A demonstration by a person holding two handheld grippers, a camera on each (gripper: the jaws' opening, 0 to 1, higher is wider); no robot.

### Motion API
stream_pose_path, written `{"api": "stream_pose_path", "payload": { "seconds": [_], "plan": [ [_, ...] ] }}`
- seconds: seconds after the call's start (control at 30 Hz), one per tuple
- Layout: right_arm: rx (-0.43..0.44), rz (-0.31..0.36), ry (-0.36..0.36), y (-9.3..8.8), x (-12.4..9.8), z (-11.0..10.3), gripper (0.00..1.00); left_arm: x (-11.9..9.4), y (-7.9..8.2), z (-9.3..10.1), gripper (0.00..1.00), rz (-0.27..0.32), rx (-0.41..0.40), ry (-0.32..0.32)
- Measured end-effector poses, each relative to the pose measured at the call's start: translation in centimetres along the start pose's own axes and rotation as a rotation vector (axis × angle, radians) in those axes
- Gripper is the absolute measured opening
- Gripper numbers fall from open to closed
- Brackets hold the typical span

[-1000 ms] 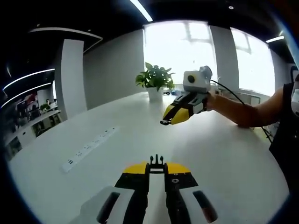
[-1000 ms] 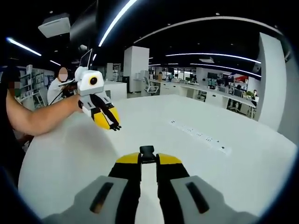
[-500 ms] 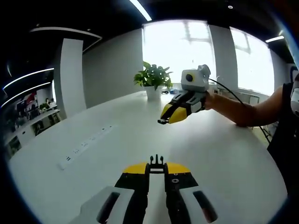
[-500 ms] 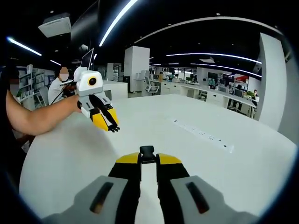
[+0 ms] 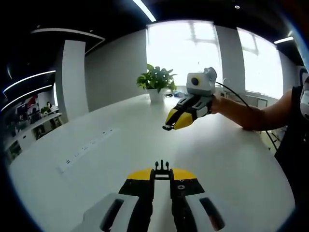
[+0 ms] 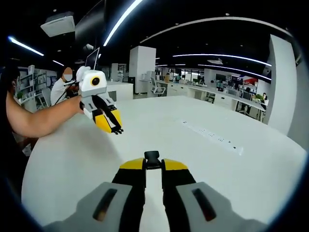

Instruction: Snap the two parts of the plastic buckle together until the buckle closes and remains connected.

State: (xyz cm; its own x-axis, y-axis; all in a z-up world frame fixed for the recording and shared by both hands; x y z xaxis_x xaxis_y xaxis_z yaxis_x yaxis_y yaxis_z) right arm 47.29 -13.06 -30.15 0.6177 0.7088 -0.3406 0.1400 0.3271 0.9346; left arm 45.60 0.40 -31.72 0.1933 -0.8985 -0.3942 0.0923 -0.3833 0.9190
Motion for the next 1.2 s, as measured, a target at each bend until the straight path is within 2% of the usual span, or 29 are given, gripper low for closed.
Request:
{"api": "stream_pose_path", "payload": {
  "seconds": [0.33, 1.2],
  "plan": [
    [0.004, -0.003, 0.003, -0.4, -0.4, -0.9, 0.10, -0.2, -0.3, 0.8, 0.10, 0.000, 0.000, -0.004],
    [0.003, 0.005, 0.005, -1.2, -2.2, -4.0, 0.10, -1.2, -0.8, 4.4, 0.10, 0.006, -0.004, -0.017]
  ]
}}
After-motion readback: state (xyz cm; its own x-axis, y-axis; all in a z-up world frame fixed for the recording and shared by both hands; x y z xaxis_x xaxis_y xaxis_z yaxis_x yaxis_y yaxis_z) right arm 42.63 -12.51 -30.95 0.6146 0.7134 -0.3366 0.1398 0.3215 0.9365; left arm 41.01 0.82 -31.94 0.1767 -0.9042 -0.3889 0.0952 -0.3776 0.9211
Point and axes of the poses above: the point that each gripper's makers call its tool centre point, and the gripper's own axes: x roughly forward along the fingers, z roughly to its right, y roughly out of its top, the point moved 1 cm from there along -x, roughly backward along the fingers, and after that the axes turned 1 degree about -y, right-handed, at the moved point
